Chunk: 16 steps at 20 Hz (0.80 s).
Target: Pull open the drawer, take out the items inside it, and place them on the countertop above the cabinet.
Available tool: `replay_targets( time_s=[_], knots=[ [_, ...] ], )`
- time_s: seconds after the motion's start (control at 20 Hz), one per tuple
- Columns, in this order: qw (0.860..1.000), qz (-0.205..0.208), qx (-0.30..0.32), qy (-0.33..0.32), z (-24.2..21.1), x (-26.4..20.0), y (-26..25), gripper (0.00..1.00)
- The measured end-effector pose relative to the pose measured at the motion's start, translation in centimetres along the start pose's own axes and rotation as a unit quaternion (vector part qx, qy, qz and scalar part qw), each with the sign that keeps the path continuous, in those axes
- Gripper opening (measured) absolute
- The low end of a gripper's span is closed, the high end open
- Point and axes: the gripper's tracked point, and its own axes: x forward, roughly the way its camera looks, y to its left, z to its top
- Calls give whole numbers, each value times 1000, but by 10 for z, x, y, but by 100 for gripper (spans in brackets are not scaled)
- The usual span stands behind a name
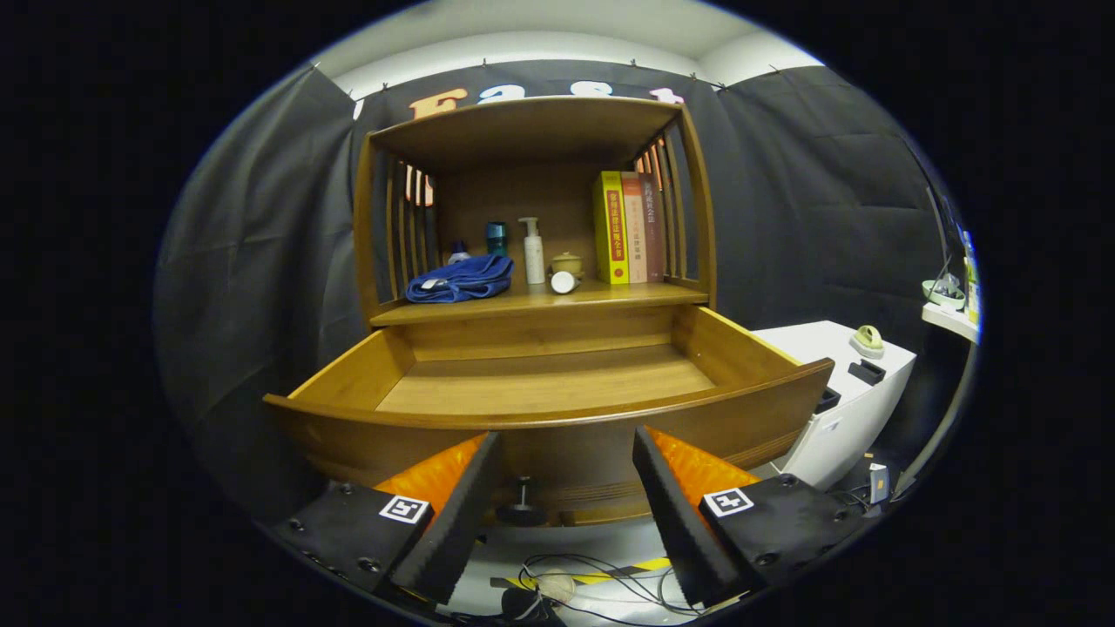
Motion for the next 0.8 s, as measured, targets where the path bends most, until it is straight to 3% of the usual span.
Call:
replay_targets(
  time_s=[0.2, 0.8],
  knots=[
    [1000, 6, -12, 8, -18, 11, 8, 99],
    [1000, -11, -20, 0, -7, 45, 17, 99]
  ],
)
